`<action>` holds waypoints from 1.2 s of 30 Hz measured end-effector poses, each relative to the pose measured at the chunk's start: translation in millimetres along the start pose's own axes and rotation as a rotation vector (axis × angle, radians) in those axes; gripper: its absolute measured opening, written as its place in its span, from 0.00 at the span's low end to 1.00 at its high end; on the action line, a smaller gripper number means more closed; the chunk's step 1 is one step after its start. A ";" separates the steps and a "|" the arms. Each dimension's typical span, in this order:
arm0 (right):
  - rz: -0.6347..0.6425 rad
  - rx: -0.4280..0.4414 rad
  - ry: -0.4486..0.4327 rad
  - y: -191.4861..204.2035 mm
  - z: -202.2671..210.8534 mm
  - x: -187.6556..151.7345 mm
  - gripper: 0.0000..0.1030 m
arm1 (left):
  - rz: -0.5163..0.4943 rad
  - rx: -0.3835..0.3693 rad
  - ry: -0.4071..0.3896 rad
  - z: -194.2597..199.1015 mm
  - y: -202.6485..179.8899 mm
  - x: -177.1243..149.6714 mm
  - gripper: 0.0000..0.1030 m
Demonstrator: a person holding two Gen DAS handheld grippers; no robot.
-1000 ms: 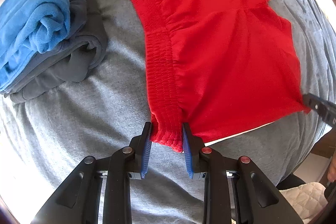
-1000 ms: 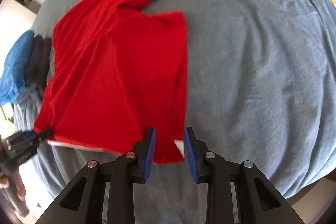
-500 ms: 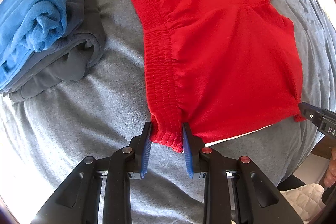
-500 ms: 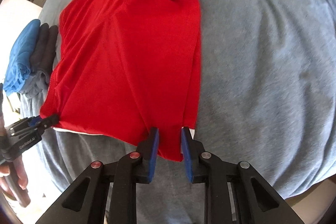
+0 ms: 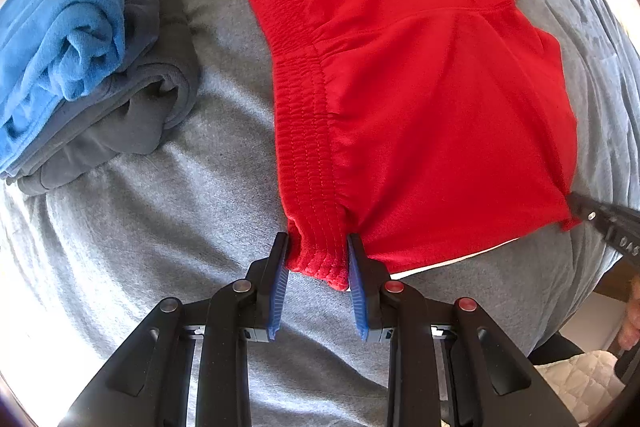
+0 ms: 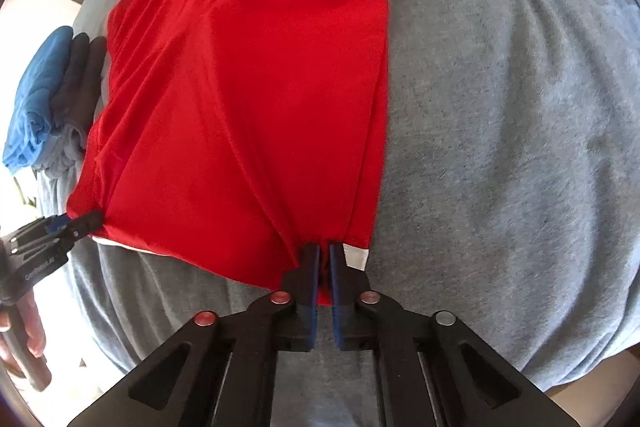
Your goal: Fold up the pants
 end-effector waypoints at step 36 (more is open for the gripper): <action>-0.202 0.016 0.002 -50.0 1.7 -14.5 0.16 | -0.079 0.045 -0.013 2.4 -23.0 -1.7 0.27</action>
Point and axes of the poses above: each gripper's, at about its wrist camera, not at the fingertips, and z roughly against the way its jaws point, y to its left, x to its top, the point moved 9 cm from there along -z, roughly the way its jaws point, and after that the axes turned 4 degrees about y, right-handed, at the moved point
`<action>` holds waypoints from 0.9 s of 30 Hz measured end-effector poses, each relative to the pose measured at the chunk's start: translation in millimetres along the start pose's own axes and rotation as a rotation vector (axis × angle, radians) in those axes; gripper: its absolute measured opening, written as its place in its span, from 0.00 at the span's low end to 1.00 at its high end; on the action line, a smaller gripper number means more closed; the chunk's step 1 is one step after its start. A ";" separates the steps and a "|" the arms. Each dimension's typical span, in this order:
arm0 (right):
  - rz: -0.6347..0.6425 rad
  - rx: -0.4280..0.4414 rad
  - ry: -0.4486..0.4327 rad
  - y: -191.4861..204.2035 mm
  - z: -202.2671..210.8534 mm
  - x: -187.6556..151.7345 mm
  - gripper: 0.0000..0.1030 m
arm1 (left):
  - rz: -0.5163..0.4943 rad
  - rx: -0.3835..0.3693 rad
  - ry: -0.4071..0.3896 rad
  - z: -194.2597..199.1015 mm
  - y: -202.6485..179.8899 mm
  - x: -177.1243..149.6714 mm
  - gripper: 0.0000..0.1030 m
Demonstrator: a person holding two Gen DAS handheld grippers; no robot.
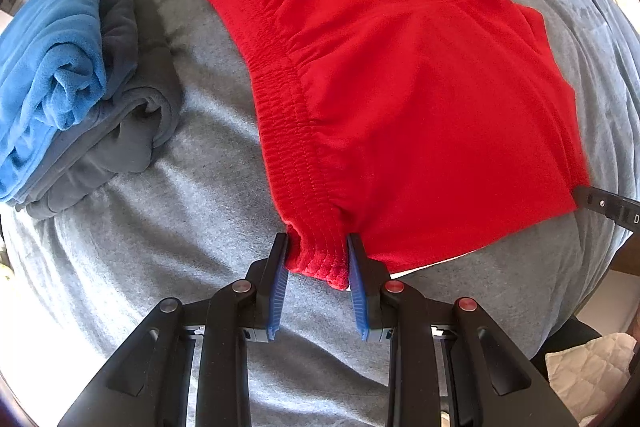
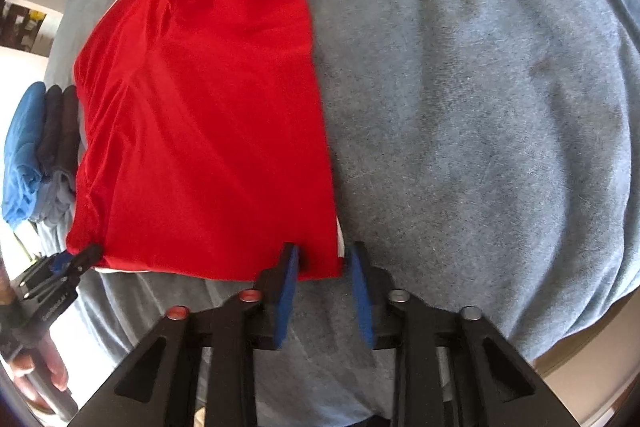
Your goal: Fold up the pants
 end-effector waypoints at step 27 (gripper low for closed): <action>0.182 -0.020 -0.309 62.8 168.5 67.3 0.07 | 0.179 -0.052 -0.188 112.0 22.8 27.1 0.26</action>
Point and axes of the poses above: each gripper's, at about its wrist camera, not at the fingertips, and z roughly against the way its jaws point, y to its left, x to its top, the point moved 9 cm from there along -z, roughly the way its jaws point, and after that the axes turned 4 degrees about y, right-handed, at the moved point
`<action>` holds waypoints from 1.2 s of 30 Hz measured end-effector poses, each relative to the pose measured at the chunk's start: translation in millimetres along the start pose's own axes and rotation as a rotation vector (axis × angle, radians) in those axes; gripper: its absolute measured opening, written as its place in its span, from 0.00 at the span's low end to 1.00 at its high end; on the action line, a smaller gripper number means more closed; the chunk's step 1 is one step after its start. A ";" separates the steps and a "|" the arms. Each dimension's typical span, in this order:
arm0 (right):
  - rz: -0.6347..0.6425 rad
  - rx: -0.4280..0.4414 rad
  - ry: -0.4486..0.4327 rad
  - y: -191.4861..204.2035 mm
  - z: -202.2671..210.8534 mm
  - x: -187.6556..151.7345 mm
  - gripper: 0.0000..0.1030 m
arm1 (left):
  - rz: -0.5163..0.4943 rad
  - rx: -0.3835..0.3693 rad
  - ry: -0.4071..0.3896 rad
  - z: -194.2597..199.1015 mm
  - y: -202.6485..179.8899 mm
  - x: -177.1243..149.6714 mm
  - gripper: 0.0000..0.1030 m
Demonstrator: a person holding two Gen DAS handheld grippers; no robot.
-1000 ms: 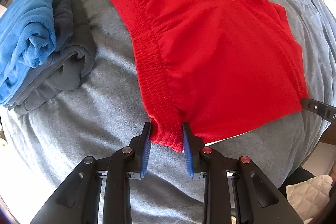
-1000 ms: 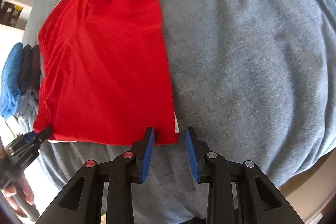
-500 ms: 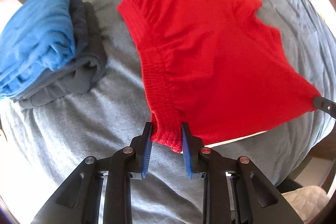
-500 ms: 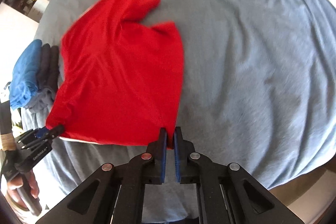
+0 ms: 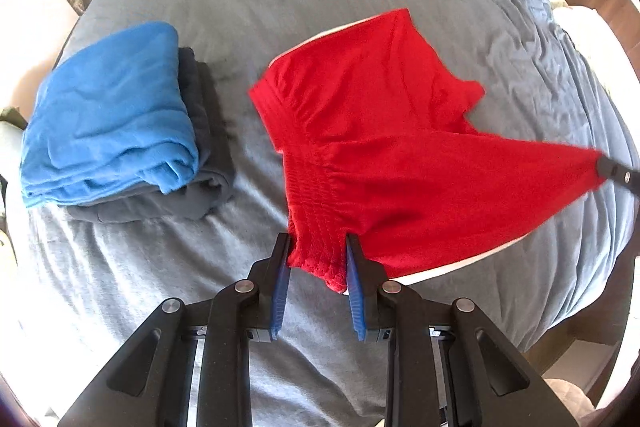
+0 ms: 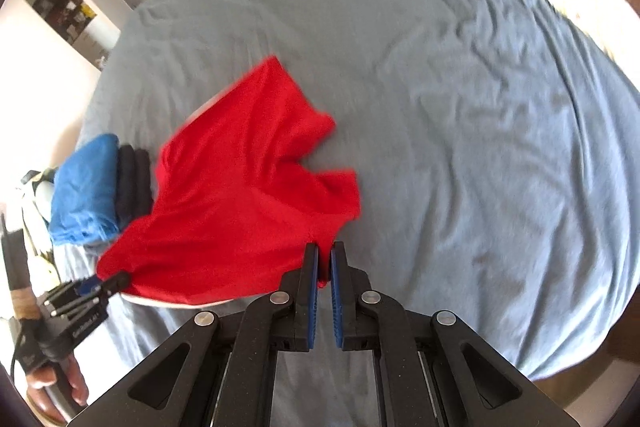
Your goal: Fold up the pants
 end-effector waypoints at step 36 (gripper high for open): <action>0.239 0.008 0.100 89.6 -157.4 222.1 0.07 | 0.135 -0.026 0.149 -84.7 73.4 151.7 0.47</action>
Point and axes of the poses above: each gripper's, at about its wrist camera, not at the fingertips, and z roughly against the way its jaws point, y to its left, x to its top, the point moved 9 cm from there along -z, roughly the way its jaws point, and after that the axes turned 4 degrees about y, right-handed, at the moved point
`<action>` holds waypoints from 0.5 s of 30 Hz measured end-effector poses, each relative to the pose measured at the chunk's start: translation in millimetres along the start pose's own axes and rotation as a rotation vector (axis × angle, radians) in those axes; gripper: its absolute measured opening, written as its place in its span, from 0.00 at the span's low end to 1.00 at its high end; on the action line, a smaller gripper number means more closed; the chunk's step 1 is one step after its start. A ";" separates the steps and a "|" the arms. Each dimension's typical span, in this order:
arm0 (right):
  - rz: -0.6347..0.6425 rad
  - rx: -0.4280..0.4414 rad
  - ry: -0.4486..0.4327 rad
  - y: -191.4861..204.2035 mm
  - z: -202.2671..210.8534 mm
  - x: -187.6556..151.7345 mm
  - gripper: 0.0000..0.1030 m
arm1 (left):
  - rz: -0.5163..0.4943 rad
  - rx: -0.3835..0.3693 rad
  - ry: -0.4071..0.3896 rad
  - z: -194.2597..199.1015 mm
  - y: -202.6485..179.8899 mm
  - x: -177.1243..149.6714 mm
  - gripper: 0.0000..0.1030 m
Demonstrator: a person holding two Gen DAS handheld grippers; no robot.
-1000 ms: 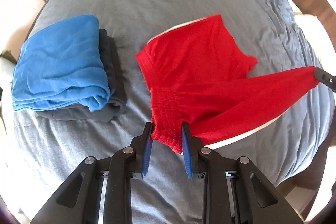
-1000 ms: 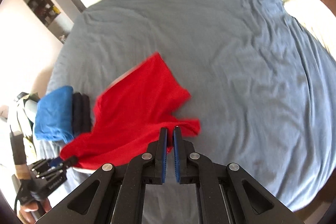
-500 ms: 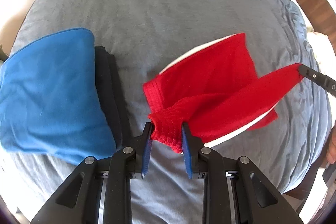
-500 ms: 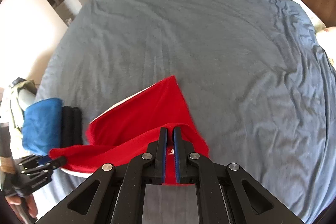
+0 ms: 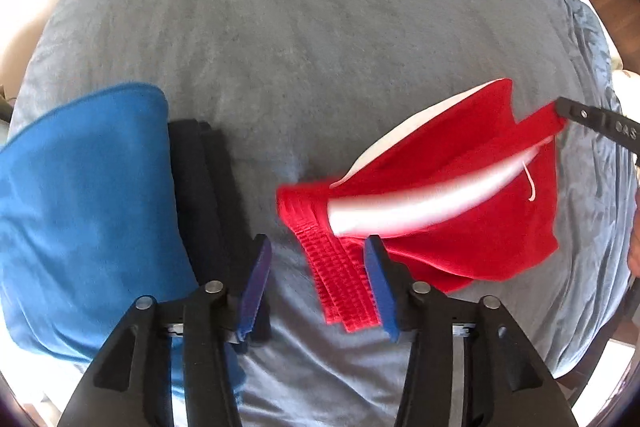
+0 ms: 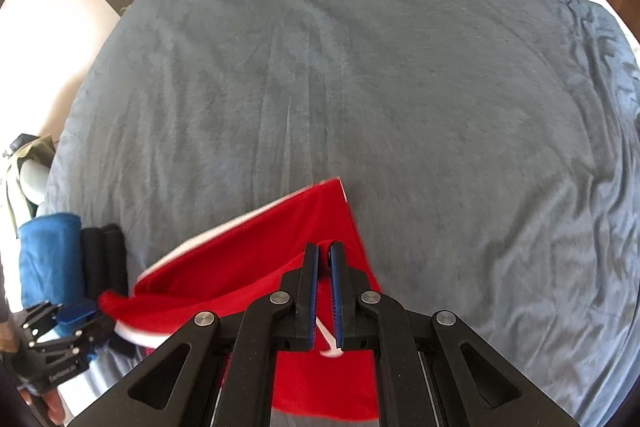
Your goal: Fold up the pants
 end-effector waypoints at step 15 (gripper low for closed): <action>0.086 -0.057 0.071 12.4 -54.7 60.7 0.07 | 0.009 0.044 0.037 -20.2 4.7 3.2 0.53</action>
Point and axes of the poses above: each gripper's, at about its wrist camera, not at the fingertips, and z roughly against the way its jaws point, y to its left, x to its top, the point moved 9 cm from there along -z, roughly the way its jaws point, and after that the axes turned 4 degrees about y, right-handed, at the moved point
